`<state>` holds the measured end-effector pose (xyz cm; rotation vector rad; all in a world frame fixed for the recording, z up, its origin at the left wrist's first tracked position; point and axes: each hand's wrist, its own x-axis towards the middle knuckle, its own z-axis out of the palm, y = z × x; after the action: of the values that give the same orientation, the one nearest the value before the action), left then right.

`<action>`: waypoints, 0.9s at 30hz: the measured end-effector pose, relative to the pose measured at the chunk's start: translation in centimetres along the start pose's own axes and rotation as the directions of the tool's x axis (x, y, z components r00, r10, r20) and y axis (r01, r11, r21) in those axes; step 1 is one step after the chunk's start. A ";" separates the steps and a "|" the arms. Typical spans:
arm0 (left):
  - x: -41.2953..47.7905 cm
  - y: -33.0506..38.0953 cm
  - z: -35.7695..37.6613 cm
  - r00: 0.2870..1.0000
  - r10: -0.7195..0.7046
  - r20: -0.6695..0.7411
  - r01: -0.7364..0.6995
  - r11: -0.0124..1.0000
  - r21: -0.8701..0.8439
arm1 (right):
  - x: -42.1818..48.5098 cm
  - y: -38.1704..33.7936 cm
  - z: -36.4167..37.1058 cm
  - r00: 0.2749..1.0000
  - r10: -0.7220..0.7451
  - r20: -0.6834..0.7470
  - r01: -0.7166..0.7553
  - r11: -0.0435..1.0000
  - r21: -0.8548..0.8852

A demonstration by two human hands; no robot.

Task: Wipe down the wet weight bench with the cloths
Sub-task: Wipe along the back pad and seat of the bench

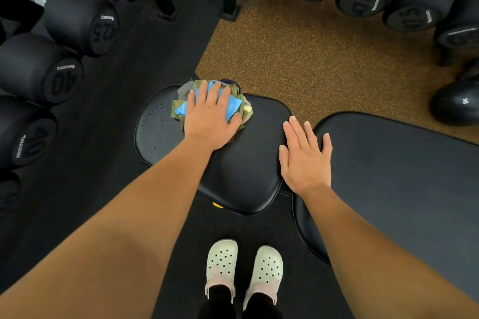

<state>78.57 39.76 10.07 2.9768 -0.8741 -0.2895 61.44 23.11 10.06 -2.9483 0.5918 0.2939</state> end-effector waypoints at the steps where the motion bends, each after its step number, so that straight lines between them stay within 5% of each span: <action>1: -0.2 0.5 0.0 1.000 -0.002 -0.009 0.002 1.000 0.003 | 0.0 0.0 0.0 1.000 0.001 -0.001 -0.001 1.000 0.004; 8: -4.9 -0.4 1.1 0.932 0.363 -0.021 -0.363 0.932 -0.002 | -0.1 -0.1 -0.2 1.000 0.003 -0.009 -0.003 1.000 0.002; 15: -5.6 3.8 1.4 0.999 -0.038 -0.034 0.036 0.998 -0.060 | -0.1 -0.1 -0.2 1.000 -0.005 -0.017 0.005 1.000 0.009; 20: -8.0 1.9 1.6 0.972 0.218 -0.083 -0.228 0.964 -0.134 | 0.0 -0.3 -0.4 0.999 0.003 -0.032 -0.002 1.000 0.018; 23: -7.7 1.3 1.4 0.970 0.154 -0.186 -0.216 0.897 -0.385 | 0.8 -2.3 -1.2 0.984 0.060 -0.169 -0.044 0.995 0.095; 27: -8.1 1.0 0.4 0.987 0.000 -0.158 -0.121 0.642 -0.757 | 2.4 -8.5 -1.8 0.897 -0.232 -0.375 0.354 0.887 0.297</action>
<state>71.27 43.29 11.12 2.1252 -0.6101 -0.3309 67.25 29.72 11.98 -2.6799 0.1816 -0.3173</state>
